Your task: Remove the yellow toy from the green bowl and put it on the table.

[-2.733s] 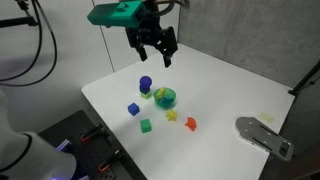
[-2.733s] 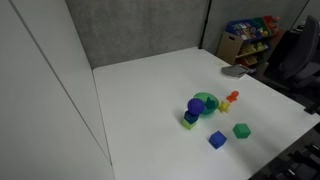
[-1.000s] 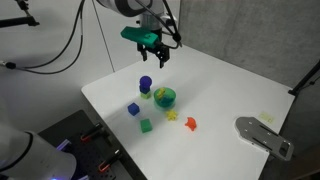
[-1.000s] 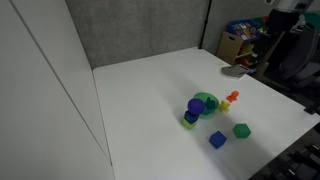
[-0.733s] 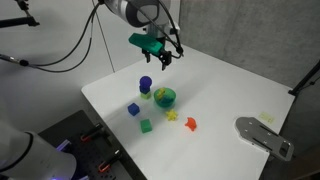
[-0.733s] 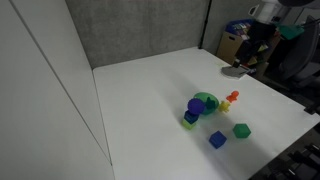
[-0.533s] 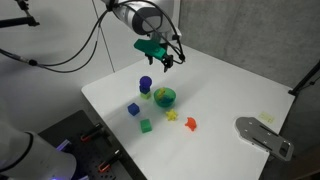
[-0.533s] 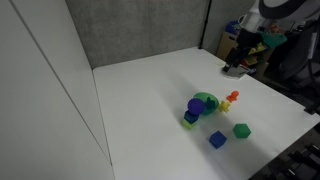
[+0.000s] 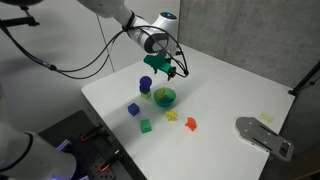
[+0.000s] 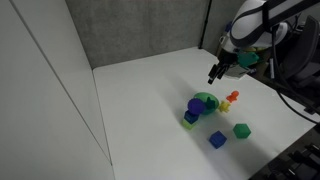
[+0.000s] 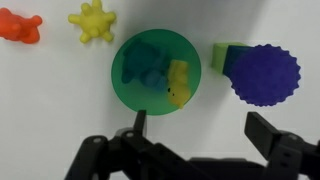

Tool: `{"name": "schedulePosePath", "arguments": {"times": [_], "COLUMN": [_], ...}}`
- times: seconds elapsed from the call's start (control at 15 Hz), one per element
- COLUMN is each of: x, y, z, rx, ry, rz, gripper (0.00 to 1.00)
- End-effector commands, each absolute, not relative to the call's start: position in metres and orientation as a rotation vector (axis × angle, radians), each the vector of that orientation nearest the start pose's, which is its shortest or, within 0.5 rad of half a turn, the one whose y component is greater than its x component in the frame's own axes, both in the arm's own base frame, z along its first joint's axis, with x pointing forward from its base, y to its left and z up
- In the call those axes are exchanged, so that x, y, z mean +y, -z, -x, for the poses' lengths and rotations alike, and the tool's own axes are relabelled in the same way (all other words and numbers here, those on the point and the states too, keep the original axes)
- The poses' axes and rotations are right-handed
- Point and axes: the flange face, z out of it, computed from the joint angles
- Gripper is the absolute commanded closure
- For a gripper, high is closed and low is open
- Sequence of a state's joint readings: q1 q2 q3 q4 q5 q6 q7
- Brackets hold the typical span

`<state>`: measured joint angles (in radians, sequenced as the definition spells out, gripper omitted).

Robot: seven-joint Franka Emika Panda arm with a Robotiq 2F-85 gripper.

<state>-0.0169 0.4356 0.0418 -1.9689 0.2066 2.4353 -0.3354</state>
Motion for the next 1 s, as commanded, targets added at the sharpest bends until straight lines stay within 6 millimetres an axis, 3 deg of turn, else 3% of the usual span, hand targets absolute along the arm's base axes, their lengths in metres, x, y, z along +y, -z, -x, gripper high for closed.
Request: {"name": "schedulePosePath", "arguments": {"times": [0.0, 0.4, 0.93], "x": [0.013, 0.018, 0.029], "y": [-0.221, -0.169, -0.11], "z": [-0.645, -0.668, -0.679], "rx": [-0.34, -0.339, -0.398], "ry": [0.066, -0.005, -0.116], "rz": [2.958, 2.938, 2.929], "gripper": [0.0, 0.0, 0.0]}}
